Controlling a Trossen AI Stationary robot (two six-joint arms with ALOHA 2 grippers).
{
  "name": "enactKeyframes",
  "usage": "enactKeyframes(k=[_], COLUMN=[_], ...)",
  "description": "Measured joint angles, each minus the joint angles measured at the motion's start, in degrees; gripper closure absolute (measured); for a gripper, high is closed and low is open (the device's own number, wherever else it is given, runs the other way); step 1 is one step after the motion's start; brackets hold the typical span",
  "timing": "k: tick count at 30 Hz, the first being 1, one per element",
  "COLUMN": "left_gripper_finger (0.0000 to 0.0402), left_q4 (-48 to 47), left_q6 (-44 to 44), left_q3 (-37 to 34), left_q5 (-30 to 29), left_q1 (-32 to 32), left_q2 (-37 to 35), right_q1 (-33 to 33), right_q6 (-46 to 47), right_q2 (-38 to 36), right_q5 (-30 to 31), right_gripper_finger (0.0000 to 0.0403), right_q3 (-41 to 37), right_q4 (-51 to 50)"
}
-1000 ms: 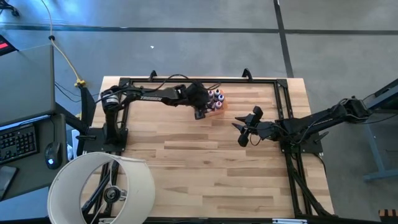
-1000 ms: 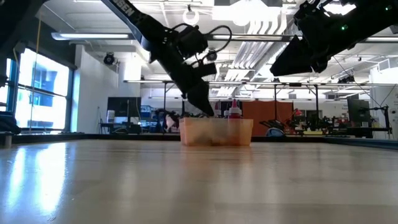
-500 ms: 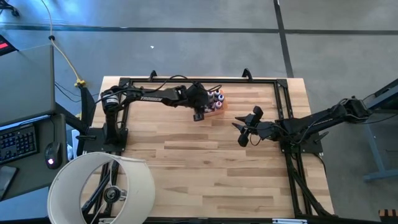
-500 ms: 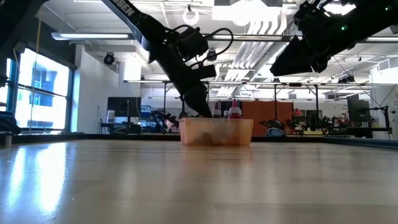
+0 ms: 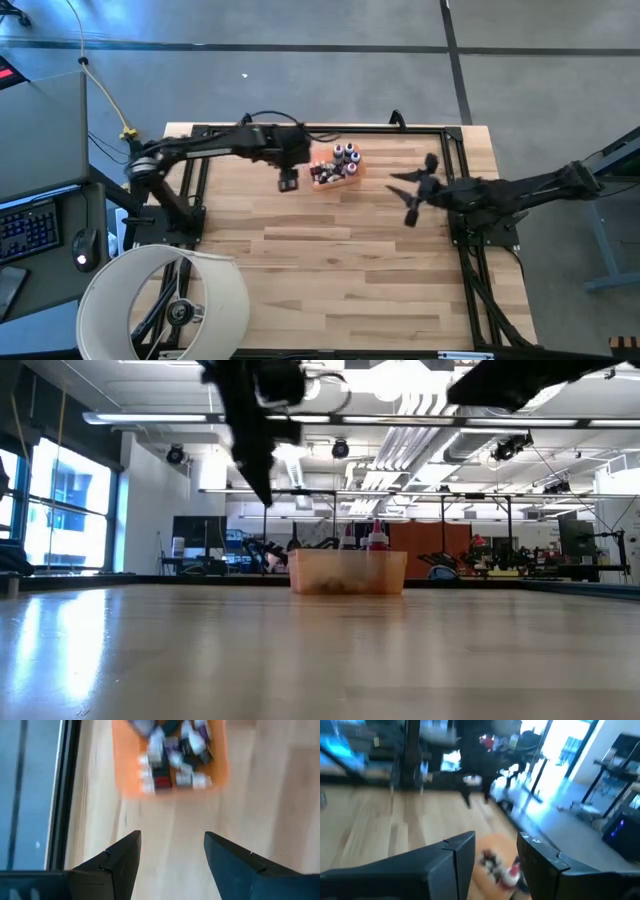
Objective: Pick & Place food coloring
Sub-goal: Return to Home Position
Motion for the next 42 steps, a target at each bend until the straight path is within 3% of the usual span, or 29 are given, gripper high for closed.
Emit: enactKeyframes(k=[3, 6, 16, 19, 24, 33, 42], left_gripper_finger=[0.0185, 0.0185, 0.0185, 0.0185, 0.0185, 0.0185, 0.0185], left_q4=[-3.3, -2.32, 22.82, 30.1, 33.05, 40.61, 49.69], left_q6=[-1.25, -1.86, -0.77, -1.17, -0.96, -4.77, -10.96], left_q3=[-2.53, -9.56, -40.64, -46.82, -53.71, -67.97, -78.65], left_q5=[0.27, 2.65, 21.86, 25.17, 27.29, 31.58, 30.79], left_q1=[-0.02, -0.01, 2.41, 3.45, 4.6, 7.7, 8.25], left_q2=[-6.56, -13.94, -43.86, -51.74, -62.53, -77.79, -85.12], right_q1=[0.0, -0.04, -0.04, -0.05, -0.04, -0.04, -0.04], right_q6=[-1.18, 0.15, 1.62, 1.41, 1.0, -5.14, -4.74], right_q2=[-6.83, -12.13, -28.34, -32.74, -38.54, -41.78, -41.75], right_q5=[-0.78, -1.49, -4.06, -4.44, -7.82, -9.44, 2.28], right_gripper_finger=[0.0263, 0.0263, 0.0263, 0.0263, 0.0263, 0.0263, 0.0263], right_q3=[-0.53, -3.54, -16.08, -19.31, -25.03, -29.51, -29.33], right_q4=[-4.26, -7.62, -6.71, -6.24, -3.63, 3.18, 2.19])
